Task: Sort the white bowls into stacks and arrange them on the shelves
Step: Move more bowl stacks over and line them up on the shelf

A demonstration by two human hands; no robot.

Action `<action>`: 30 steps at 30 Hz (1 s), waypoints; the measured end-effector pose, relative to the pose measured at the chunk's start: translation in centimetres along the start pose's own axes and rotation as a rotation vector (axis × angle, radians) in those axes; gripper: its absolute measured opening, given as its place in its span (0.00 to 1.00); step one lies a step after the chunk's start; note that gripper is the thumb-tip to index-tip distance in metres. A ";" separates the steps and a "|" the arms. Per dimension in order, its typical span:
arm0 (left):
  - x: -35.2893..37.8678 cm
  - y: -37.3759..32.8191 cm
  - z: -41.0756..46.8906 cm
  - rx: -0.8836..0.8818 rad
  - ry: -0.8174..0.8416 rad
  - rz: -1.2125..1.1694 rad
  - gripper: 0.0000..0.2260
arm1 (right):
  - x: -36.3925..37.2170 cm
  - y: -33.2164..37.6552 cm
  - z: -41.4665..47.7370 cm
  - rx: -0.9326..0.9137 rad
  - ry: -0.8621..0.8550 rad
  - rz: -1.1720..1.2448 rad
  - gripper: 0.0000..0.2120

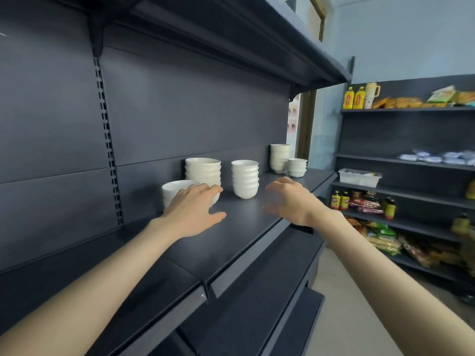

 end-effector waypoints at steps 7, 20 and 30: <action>8.9 -1.3 6.7 -0.180 -0.020 -0.033 0.24 | 5.0 -8.1 9.2 -0.109 0.046 0.073 0.26; 18.2 -1.2 11.6 -0.821 -0.253 -0.255 0.33 | 13.7 -10.6 23.0 -0.439 0.235 0.489 0.30; 22.0 3.1 15.0 -1.077 -0.338 -0.473 0.51 | 19.3 -7.0 29.6 -0.306 0.431 0.946 0.48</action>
Point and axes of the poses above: each hand's wrist, its own z-axis towards the middle knuckle, its own x-axis out of the palm, y = z × x, the point moved 1 cm from there along z, towards the middle knuckle, and after that the axes turned 10 degrees about -y, right-handed, at the moved point
